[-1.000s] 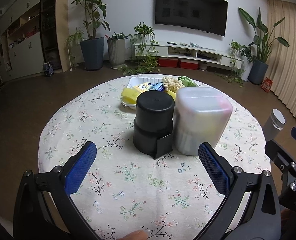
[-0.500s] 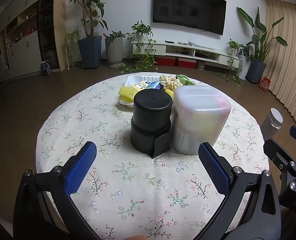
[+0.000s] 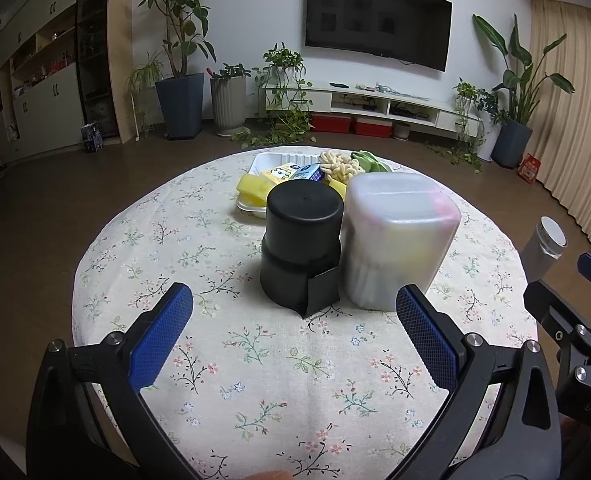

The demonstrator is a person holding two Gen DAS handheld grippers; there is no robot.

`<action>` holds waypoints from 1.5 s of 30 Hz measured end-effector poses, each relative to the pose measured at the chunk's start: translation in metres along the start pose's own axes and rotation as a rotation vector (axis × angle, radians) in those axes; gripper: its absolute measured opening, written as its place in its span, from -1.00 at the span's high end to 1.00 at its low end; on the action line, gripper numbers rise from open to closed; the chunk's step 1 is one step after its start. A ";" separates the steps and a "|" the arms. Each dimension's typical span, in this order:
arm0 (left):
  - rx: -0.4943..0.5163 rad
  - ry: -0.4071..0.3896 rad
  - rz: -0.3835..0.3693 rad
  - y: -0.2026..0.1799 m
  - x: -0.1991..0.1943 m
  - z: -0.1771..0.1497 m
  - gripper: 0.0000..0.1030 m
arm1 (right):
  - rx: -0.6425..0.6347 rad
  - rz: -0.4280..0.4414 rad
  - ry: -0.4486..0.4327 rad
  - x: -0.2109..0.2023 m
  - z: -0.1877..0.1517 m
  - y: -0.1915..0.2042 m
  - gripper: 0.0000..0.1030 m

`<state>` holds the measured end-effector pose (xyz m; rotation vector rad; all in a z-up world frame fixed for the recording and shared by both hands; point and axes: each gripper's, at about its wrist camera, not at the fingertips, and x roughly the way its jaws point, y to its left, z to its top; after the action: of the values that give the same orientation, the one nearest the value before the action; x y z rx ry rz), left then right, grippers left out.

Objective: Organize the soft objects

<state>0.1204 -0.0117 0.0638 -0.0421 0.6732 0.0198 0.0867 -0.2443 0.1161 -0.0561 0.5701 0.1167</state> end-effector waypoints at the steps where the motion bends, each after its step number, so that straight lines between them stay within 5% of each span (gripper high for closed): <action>1: 0.001 0.000 0.005 -0.001 0.000 0.000 -1.00 | 0.000 0.000 0.000 0.000 0.000 0.000 -1.00; 45: -0.003 -0.007 0.020 0.000 -0.003 0.000 -1.00 | -0.006 0.001 0.024 0.001 -0.010 -0.003 -1.00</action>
<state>0.1181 -0.0117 0.0659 -0.0379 0.6668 0.0397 0.0825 -0.2480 0.1074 -0.0628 0.5935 0.1193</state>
